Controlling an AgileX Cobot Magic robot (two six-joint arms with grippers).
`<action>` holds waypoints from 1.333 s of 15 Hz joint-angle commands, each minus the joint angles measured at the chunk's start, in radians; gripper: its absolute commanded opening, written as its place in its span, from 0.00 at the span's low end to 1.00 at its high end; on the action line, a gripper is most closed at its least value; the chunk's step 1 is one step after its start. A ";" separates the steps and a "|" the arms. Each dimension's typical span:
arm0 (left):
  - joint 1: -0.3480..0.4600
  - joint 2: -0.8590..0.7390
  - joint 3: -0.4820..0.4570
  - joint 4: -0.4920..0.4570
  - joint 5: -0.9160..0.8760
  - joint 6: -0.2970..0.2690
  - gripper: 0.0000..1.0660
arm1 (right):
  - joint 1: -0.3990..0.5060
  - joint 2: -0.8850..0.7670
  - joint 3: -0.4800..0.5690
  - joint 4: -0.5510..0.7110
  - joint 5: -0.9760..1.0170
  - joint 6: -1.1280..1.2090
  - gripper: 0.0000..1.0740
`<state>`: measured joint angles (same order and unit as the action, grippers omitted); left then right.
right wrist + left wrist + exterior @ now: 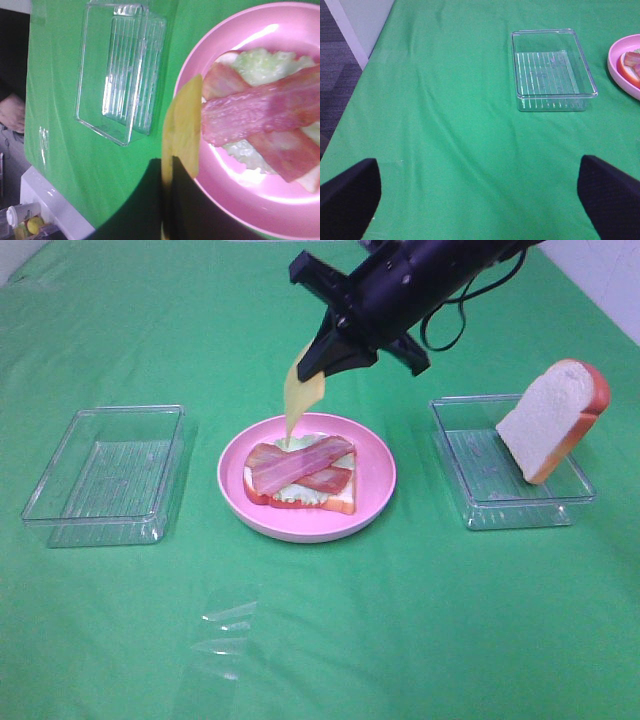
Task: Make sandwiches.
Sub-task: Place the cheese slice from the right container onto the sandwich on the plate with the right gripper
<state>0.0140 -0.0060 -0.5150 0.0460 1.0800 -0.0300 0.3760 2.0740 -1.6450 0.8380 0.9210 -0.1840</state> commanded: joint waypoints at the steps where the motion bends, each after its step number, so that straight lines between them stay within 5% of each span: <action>1: -0.002 -0.020 0.000 -0.005 -0.003 -0.005 0.94 | 0.012 0.068 -0.011 0.100 -0.021 -0.065 0.00; 7: -0.002 -0.020 0.000 -0.005 -0.003 -0.005 0.94 | 0.011 0.215 -0.057 0.183 -0.065 -0.080 0.00; 18: -0.002 -0.020 0.000 -0.005 -0.003 -0.005 0.94 | 0.010 0.215 -0.057 -0.034 -0.076 -0.074 0.00; 20: -0.002 -0.020 0.000 -0.005 -0.003 -0.005 0.94 | 0.010 0.215 -0.057 -0.060 -0.077 -0.074 0.16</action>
<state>0.0140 -0.0060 -0.5150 0.0460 1.0800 -0.0300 0.3880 2.2860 -1.6970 0.7880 0.8450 -0.2490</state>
